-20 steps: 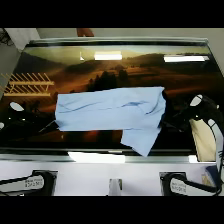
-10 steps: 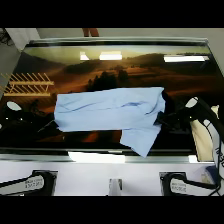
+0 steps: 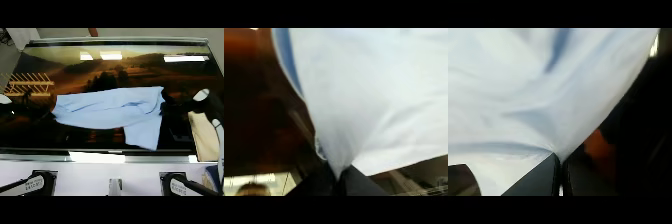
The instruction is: Fold the shirts.
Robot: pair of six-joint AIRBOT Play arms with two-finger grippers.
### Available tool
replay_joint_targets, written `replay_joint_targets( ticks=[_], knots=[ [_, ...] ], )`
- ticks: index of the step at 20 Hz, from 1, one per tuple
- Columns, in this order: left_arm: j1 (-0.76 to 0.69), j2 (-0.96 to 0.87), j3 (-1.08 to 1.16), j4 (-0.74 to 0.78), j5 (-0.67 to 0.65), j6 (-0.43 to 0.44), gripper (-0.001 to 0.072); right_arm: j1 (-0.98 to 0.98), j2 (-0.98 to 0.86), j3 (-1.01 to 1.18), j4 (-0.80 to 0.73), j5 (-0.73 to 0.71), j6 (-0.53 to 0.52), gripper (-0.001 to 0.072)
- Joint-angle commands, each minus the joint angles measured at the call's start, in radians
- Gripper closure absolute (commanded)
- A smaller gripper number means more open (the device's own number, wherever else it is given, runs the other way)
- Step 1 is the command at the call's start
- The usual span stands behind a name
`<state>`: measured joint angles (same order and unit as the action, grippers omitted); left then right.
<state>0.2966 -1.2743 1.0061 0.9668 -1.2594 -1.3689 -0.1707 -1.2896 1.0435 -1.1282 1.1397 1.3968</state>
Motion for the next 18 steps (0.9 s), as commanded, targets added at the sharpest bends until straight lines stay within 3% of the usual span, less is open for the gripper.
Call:
replay_joint_targets(
  ticks=[1,3,7,10,13,15,18],
  knots=[
    [0.0,0.139,0.286,-0.225,0.123,0.106,0.0674,0.0,0.173,0.24,-0.01,-0.103,-0.103,0.0686],
    [0.0,0.238,0.577,-0.302,0.237,0.183,0.0673,0.0,0.29,0.474,-0.011,-0.207,-0.081,0.0686],
    [0.004,0.375,1.05,-0.199,0.414,0.151,0.0674,0.0,0.494,0.789,-0.052,-0.342,-0.035,0.0686],
    [0.004,0.488,1.071,-0.132,0.406,-0.01,0.0674,0.0,0.619,0.821,-0.124,-0.296,0.125,0.0686],
    [0.004,0.547,1.02,-0.052,0.355,-0.045,0.0674,0.0,0.659,0.821,-0.227,-0.215,0.184,0.0686],
    [0.004,0.541,1.017,0.029,0.298,-0.091,0.0674,0.0,0.657,0.821,-0.254,-0.193,0.187,0.0686],
    [0.004,0.52,1.016,0.106,0.169,-0.095,0.0674,0.0,0.649,0.821,-0.267,-0.186,0.186,0.0686]
  ],
)
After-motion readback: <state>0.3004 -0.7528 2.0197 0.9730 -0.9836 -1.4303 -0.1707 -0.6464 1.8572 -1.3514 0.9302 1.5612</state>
